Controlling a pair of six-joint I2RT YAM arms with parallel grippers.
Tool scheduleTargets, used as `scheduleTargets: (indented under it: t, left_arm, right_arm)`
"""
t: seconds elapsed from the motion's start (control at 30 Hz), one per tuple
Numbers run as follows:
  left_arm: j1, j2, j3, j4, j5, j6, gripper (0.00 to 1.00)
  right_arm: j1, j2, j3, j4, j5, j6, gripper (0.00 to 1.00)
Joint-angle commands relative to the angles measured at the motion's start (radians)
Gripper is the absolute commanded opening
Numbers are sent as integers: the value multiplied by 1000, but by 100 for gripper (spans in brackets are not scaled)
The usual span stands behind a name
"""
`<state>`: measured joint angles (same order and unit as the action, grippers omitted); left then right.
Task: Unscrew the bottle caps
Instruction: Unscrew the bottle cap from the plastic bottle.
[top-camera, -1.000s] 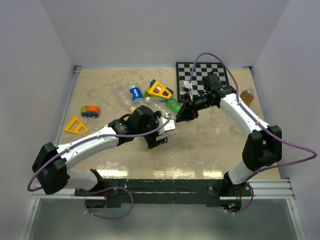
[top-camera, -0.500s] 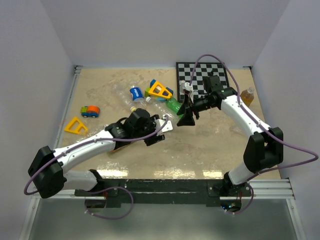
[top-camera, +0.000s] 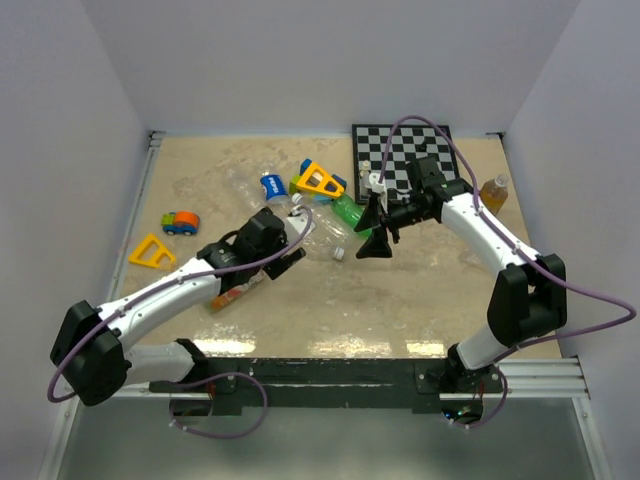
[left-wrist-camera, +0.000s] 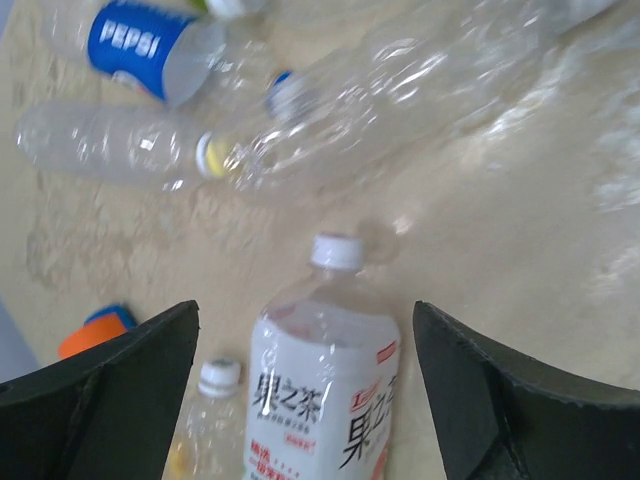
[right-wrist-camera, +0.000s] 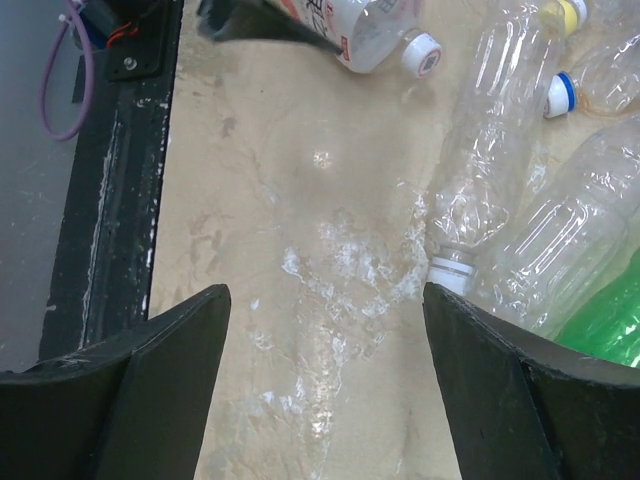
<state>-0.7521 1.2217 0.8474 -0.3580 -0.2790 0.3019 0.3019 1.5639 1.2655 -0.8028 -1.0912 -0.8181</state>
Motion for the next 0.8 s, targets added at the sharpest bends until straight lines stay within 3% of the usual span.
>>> scheduleTargets:
  t: [0.0, 0.13, 0.23, 0.47, 0.77]
  left_arm:
    - [78, -25, 32, -116, -169, -61, 93]
    - [170, -59, 13, -142, -137, -26, 96]
    - [233, -71, 24, -162, -10, -18, 97]
    - [237, -24, 45, -223, 178, -15, 100]
    - [260, 27, 28, -217, 182, 12, 100]
  right_arm:
    - [0, -19, -5, -22, -27, -65, 83]
    - [0, -4, -6, -39, -35, -85, 83]
    - [0, 13, -6, -53, -42, -99, 83]
    - [-1, 44, 2, -95, -55, -141, 83]
    - [2, 65, 8, -139, -75, -185, 83]
